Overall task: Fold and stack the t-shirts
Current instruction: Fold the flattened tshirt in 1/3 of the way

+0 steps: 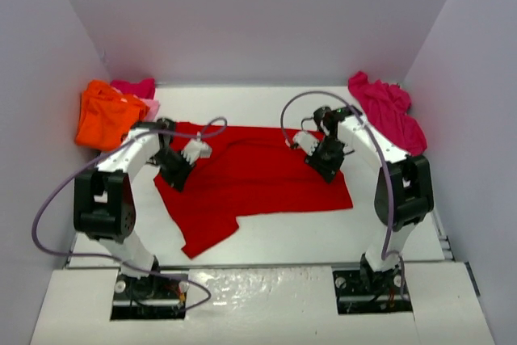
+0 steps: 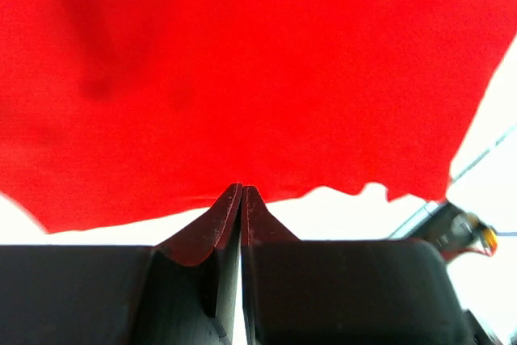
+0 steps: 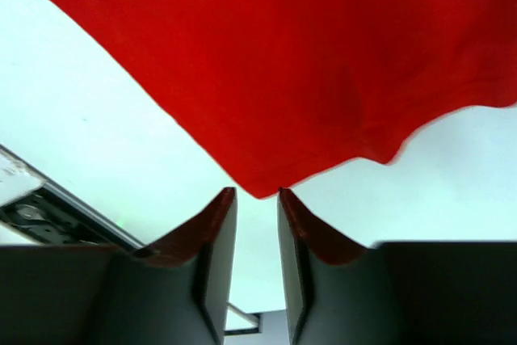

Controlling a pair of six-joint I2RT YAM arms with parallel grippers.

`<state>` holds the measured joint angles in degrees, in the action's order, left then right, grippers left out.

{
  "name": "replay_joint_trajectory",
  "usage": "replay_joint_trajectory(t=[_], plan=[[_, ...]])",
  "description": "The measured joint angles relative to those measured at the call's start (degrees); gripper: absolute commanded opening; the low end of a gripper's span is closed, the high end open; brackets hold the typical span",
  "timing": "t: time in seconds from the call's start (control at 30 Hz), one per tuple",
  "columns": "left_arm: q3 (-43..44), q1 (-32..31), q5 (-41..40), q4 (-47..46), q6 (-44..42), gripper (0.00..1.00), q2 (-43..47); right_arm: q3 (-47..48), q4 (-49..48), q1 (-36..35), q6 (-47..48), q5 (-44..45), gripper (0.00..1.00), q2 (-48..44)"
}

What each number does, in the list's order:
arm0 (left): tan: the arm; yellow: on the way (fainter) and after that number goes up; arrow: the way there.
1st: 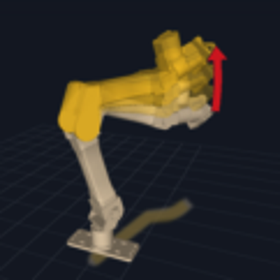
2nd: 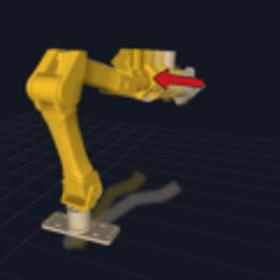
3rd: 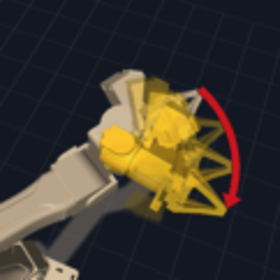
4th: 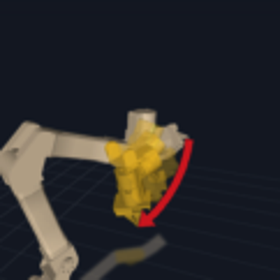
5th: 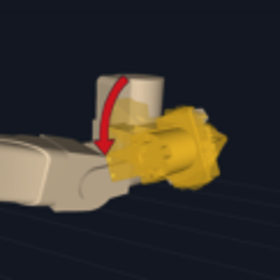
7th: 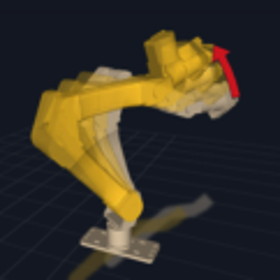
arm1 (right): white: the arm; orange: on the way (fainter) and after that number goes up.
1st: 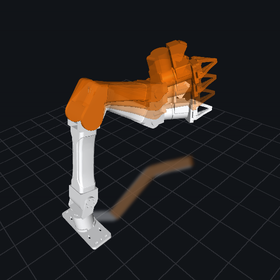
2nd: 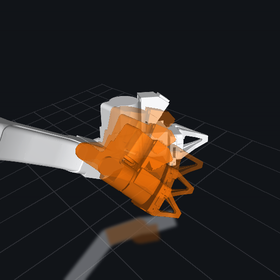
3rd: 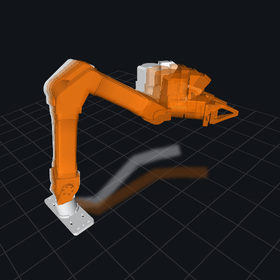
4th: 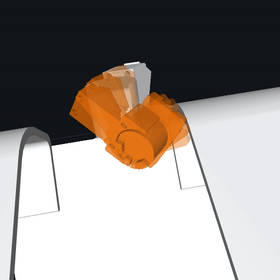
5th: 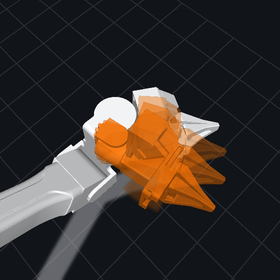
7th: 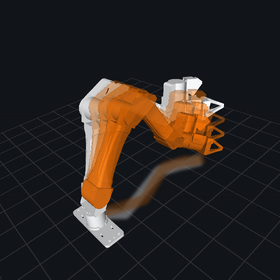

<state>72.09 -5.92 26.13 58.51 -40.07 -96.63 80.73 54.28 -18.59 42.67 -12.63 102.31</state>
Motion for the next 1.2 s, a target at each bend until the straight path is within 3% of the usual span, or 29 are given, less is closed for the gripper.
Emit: replay_joint_trajectory(t=[0.17,0.4,0.77,1.2], plan=[[-7.8,-0.9,-0.4,0.4,-1.1,0.0,0.7,-2.8,-1.8,-0.6,-1.8,-1.4,0.09,2.2],[-8.0,-0.8,-0.5,-2.2,-0.4,0.0,-0.1,2.0,-5.2,-2.2,-5.1,-3.3,0.12,8.8],[2.9,-0.8,-2.2,-0.7,2.3,0.0,-14.7,14.5,-5.2,-3.9,-10.1,-3.0,0.08,23.1],[18.5,-0.8,-9.6,0.7,11.2,0.0,-24.1,27.9,-7.1,-6.0,-18.7,10.6,0.06,30.9]])
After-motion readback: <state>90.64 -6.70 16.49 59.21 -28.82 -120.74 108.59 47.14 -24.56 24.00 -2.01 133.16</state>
